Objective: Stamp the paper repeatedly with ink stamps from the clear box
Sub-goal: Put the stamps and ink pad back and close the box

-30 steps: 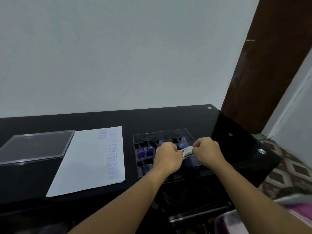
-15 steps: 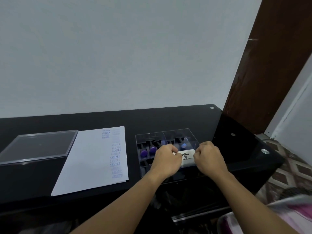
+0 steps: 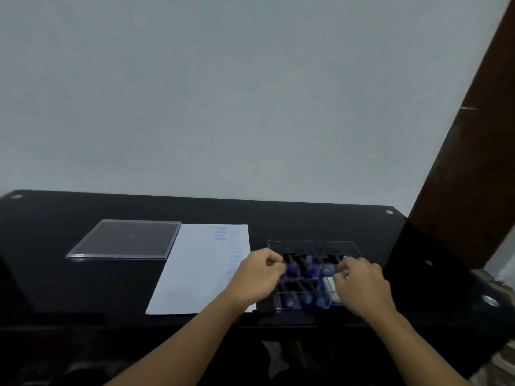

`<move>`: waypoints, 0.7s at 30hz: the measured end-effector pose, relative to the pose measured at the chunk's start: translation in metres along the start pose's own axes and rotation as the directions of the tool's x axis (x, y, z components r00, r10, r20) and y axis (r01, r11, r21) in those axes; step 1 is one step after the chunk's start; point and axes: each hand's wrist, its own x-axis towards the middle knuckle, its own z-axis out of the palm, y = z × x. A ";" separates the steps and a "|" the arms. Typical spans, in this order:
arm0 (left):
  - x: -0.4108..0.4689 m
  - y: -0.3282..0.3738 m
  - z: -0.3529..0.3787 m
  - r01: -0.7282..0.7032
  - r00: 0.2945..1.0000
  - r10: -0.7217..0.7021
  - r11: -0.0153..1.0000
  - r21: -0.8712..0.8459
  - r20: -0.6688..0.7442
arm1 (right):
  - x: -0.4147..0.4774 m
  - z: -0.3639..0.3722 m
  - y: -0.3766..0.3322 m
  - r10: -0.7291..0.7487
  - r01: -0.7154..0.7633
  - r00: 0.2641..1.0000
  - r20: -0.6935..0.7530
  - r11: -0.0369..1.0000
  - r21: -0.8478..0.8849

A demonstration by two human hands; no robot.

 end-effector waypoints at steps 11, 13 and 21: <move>-0.018 -0.084 -0.176 0.171 0.928 -0.152 0.985 0.027 -0.340 | -0.003 0.045 -0.179 -0.222 0.098 0.959 0.174 0.841 0.533; -0.016 -0.102 -0.207 0.212 0.896 -0.187 0.977 0.018 -0.403 | 0.000 0.061 -0.208 -0.216 0.018 0.945 0.244 0.782 0.622; 0.017 -0.173 -0.307 0.363 0.751 -0.314 0.931 -0.035 -0.581 | 0.027 0.128 -0.299 -0.192 -0.194 0.864 0.465 0.726 0.659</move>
